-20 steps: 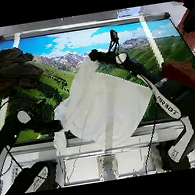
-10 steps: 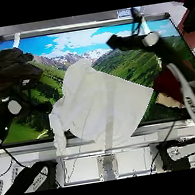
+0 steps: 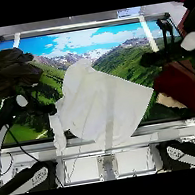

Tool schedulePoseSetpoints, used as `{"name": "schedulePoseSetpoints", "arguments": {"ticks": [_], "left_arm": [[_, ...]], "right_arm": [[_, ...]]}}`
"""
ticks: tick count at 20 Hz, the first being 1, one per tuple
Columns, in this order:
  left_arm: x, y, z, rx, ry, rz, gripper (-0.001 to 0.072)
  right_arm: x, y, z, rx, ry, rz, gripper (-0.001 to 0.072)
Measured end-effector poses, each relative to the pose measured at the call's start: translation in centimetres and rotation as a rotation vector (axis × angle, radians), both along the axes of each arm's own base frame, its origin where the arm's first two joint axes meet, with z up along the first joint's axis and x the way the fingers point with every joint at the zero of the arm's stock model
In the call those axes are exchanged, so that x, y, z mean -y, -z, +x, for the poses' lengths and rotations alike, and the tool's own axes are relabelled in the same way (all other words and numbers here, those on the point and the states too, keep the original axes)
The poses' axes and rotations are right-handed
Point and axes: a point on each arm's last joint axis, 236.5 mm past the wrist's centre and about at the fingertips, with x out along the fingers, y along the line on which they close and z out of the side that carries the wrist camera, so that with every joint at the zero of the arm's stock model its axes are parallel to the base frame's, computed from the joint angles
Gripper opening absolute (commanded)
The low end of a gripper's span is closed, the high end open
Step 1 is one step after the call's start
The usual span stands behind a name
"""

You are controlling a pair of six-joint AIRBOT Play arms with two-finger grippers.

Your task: Fold the shirts.

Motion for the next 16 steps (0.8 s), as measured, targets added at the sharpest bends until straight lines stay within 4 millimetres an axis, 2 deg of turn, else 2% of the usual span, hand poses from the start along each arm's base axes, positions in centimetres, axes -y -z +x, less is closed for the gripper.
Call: {"name": "schedulePoseSetpoints", "arguments": {"ticks": [2,3,4,5,8,12,16], "left_arm": [[0.4,1.2,-0.3,-0.041,0.003,-0.017,0.0586],[0.5,1.7,-0.5,-0.056,0.003,-0.023,0.0437],[0.5,2.0,-0.6,-0.066,0.003,-0.025,0.0170],[0.6,2.2,-0.7,-0.075,0.004,-0.028,0.0023],[0.9,2.5,-1.2,-0.104,0.008,-0.039,0.0013],[0.9,2.7,-1.6,-0.125,0.015,-0.042,0.0014],[1.0,2.8,-1.9,-0.137,0.018,-0.045,0.0014]], "right_arm": [[-0.3,0.3,-2.2,-0.018,0.005,0.024,0.0444],[-0.7,0.5,-3.3,-0.028,0.011,0.045,0.0444],[-1.1,0.9,-4.3,-0.051,0.018,0.066,0.0445],[-1.3,1.8,-5.6,-0.089,0.027,0.082,0.0445],[-3.1,5.9,-10.2,-0.278,0.044,0.136,0.0445],[-7.3,12.0,-16.7,-0.527,0.030,0.213,0.0445],[-9.9,16.4,-21.1,-0.648,0.037,0.235,0.0447]]}}
